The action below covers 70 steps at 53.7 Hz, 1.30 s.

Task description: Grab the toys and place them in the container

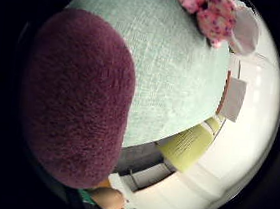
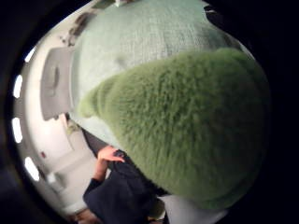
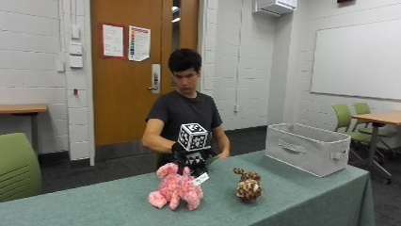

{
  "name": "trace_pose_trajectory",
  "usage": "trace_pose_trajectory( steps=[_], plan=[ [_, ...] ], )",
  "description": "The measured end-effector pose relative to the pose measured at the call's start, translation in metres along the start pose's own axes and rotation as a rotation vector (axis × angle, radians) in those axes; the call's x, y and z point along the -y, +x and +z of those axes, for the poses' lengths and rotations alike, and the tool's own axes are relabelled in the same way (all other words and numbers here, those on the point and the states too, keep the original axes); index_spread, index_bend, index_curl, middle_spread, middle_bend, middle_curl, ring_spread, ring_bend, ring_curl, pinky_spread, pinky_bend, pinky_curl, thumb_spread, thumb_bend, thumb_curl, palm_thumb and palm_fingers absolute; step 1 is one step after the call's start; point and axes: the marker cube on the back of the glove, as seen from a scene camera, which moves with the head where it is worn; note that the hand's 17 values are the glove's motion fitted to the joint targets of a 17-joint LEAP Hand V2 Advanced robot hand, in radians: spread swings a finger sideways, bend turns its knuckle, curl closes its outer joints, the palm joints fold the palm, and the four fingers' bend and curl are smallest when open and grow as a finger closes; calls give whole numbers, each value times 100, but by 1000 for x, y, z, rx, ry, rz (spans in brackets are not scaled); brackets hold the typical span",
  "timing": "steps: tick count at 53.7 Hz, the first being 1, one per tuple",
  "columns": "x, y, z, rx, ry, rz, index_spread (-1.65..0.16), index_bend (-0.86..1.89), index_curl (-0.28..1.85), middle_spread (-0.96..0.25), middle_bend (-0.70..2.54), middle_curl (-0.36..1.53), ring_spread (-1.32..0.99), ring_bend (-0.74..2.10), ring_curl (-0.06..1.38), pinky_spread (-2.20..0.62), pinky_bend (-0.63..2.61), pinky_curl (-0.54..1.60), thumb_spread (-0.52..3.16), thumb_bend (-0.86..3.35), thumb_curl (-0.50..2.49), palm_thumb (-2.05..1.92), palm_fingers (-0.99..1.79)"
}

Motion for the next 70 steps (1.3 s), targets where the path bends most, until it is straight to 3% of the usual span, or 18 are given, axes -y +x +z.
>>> trace_pose_trajectory(
  steps=[10, 18, 21, 22, 26, 27, 28, 29, 30, 32, 33, 34, 38, 45, 56, 70],
  plan=[
    [0, 3, -4, 97, 49, 10, -25, 29, 49, -8, 17, 38, -25, 18, 20, -10, 50, 37, 110, 6, 20, 14, 3],
    [-1, -1, -9, 111, 151, -5, -27, 33, 50, -11, 20, 38, -31, 30, 24, -18, 44, 34, 134, 22, 29, 38, 26],
    [0, -1, -13, 97, 203, -12, -28, 28, 50, -13, 25, 40, -36, 41, 27, -22, 48, 35, 140, 28, 33, 47, 47],
    [-1, -2, -15, 88, 222, -13, -28, 28, 49, -13, 22, 39, -36, 37, 24, -22, 45, 33, 141, 28, 33, 47, 39],
    [1, -1, -20, 57, 279, -9, -30, 23, 48, -16, 24, 40, -42, 52, 28, -28, 55, 35, 140, 33, 39, 57, 71],
    [2, -1, -22, 53, 286, -7, -30, 21, 48, -16, 23, 39, -41, 48, 27, -27, 50, 34, 144, 34, 38, 56, 54],
    [4, 0, -24, 50, 292, -5, -30, 25, 52, -18, 25, 41, -43, 57, 32, -30, 57, 38, 139, 33, 41, 58, 75],
    [6, 1, -26, 49, 294, -3, -31, 23, 50, -18, 24, 40, -44, 54, 30, -30, 55, 36, 139, 33, 41, 59, 72],
    [8, 2, -28, 49, 292, -2, -32, 25, 52, -23, 36, 44, -46, 64, 34, -35, 56, 37, 133, 31, 43, 58, 106],
    [13, 4, -32, 55, 270, 0, -33, 26, 50, -27, 46, 46, -46, 72, 34, -38, 47, 32, 127, 29, 46, 58, 132],
    [17, 5, -33, 61, 249, 2, -33, 22, 49, -25, 35, 43, -47, 63, 31, -37, 55, 36, 128, 30, 47, 59, 99],
    [21, 6, -35, 68, 224, 3, -33, 29, 54, -29, 49, 49, -46, 76, 38, -40, 48, 34, 123, 28, 48, 58, 130],
    [31, 3, -44, 79, 157, 15, -34, 39, 60, -33, 64, 54, -45, 88, 43, -43, 47, 35, 113, 25, 52, 57, 143],
    [43, -16, -87, 101, 174, 14, -33, 54, 67, -35, 79, 60, -43, 97, 48, -46, 53, 38, 97, 23, 60, 55, 139],
    [60, -77, -203, 93, 266, -43, -31, 64, 74, -35, 90, 63, -41, 105, 51, -48, 61, 40, 78, 21, 72, 54, 130],
    [74, -197, -318, 50, 402, -183, -30, 68, 78, -33, 96, 64, -40, 111, 51, -47, 66, 41, 63, 21, 84, 52, 125]
  ],
)
